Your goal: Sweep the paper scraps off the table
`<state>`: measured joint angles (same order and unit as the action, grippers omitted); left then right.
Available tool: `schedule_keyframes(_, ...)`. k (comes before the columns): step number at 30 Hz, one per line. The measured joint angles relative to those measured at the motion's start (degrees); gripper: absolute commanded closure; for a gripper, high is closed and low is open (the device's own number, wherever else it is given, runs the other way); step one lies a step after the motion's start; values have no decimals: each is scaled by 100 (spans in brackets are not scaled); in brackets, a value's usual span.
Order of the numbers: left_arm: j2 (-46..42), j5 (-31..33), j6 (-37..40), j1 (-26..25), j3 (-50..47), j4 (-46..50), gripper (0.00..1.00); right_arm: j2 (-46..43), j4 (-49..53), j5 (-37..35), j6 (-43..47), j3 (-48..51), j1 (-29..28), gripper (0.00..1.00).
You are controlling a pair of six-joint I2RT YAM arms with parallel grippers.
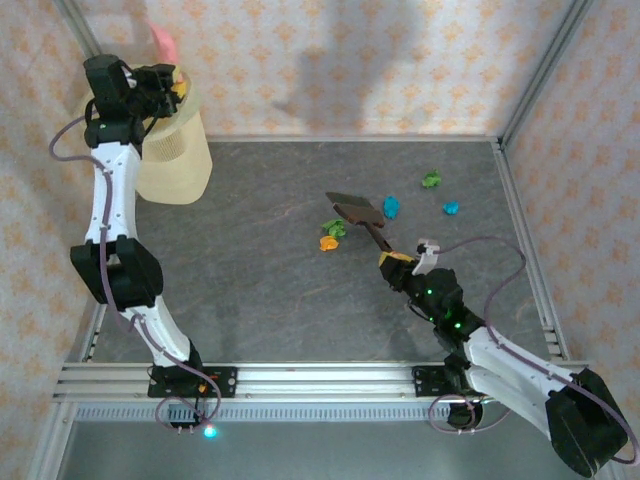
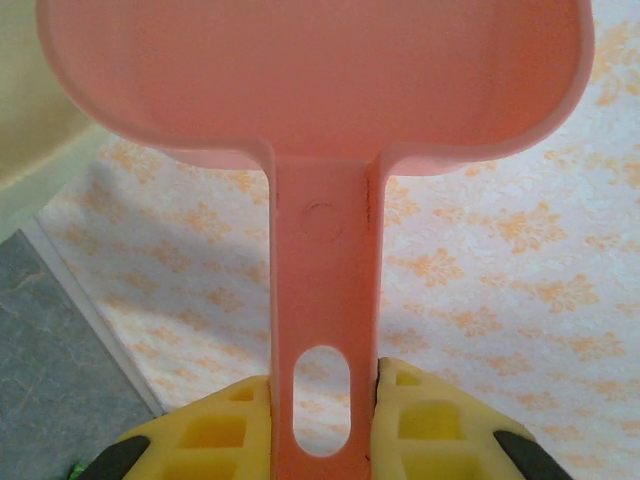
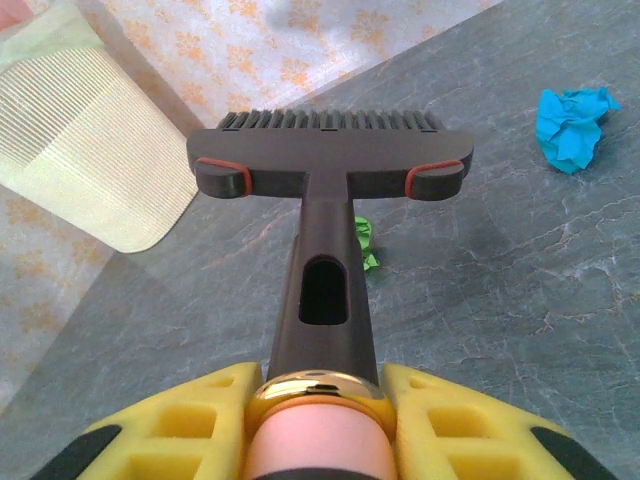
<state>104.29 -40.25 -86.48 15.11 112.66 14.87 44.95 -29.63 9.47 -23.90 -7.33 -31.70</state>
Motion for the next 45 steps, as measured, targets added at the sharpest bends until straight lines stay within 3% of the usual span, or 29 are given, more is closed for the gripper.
schedule_keyframes(10,-599,66,-74,-50,-516,-402,100,0,0,-2,0,0,-2,100)
schedule_keyframes(15,-1145,297,179,-428,-675,-396,100,-24,2,-44,0,0,-2,100)
schedule_keyframes(27,-1853,922,2232,-2955,-986,258,100,-866,50,-804,-2,129,-2,100)
schedule_keyframes(36,-2625,1849,3882,-4725,-3320,767,100,-1320,304,-1373,-28,267,0,100)
schedule_keyframes(45,-4417,2715,4131,-4887,-6240,546,100,-1419,402,-1777,-199,332,0,100)
